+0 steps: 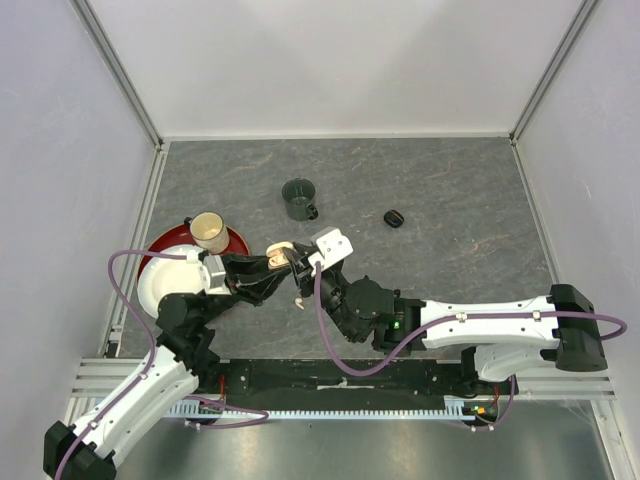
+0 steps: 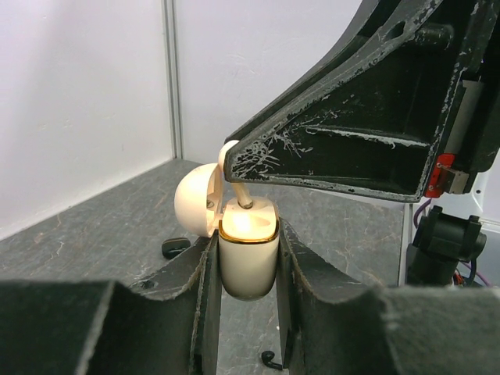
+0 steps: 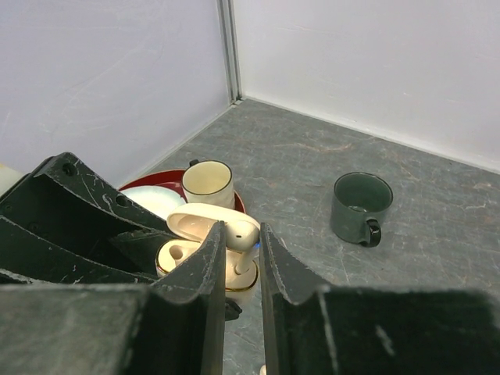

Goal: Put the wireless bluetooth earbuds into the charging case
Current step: Place the earbud in the charging case.

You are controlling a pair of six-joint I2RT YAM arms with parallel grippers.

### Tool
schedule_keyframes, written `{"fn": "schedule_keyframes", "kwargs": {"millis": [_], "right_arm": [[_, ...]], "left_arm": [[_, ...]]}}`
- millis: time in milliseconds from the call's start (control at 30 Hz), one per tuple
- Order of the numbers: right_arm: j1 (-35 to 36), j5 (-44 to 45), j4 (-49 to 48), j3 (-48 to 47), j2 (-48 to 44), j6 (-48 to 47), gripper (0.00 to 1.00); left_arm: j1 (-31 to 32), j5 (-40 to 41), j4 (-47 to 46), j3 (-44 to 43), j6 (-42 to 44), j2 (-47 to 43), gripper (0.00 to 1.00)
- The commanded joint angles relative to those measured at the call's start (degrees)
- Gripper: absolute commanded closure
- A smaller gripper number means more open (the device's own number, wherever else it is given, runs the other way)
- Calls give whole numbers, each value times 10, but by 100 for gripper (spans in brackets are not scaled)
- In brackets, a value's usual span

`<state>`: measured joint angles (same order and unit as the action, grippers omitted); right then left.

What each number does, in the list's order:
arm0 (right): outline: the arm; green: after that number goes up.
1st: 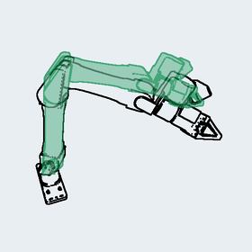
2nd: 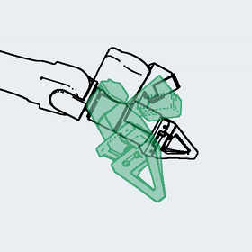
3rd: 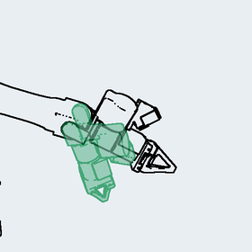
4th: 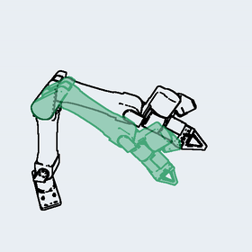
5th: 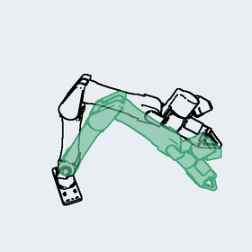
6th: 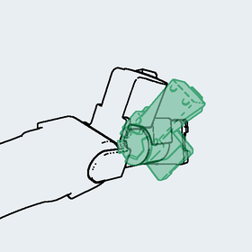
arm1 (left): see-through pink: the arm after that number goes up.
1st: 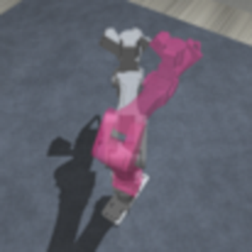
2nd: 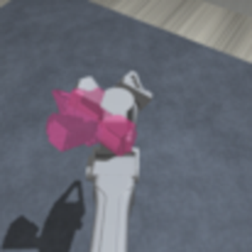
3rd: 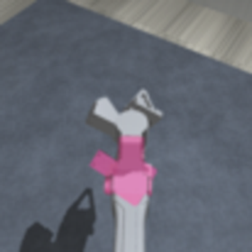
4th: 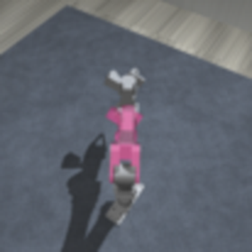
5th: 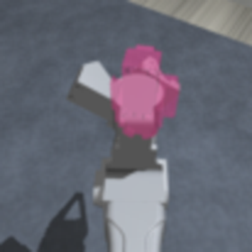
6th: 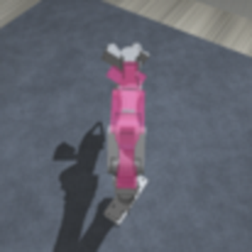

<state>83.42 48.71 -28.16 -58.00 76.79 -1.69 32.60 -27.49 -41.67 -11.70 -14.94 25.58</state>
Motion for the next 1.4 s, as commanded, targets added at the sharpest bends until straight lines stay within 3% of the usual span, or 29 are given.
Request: {"fn": "schedule_keyframes", "kwargs": {"millis": [0,400,1200,1367], "right_arm": [[-7,-15,11,-8,-16,-19,100],[-7,-100,87,-7,-18,-24,100],[-5,-121,116,5,-17,-42,99],[-5,-113,114,-1,-12,-27,91]], "left_arm": [[0,14,-28,-24,4,-5,98],[0,31,-32,-26,5,-2,98],[0,67,-35,-26,-4,-5,98],[0,60,-36,-26,-4,-2,98]]}}
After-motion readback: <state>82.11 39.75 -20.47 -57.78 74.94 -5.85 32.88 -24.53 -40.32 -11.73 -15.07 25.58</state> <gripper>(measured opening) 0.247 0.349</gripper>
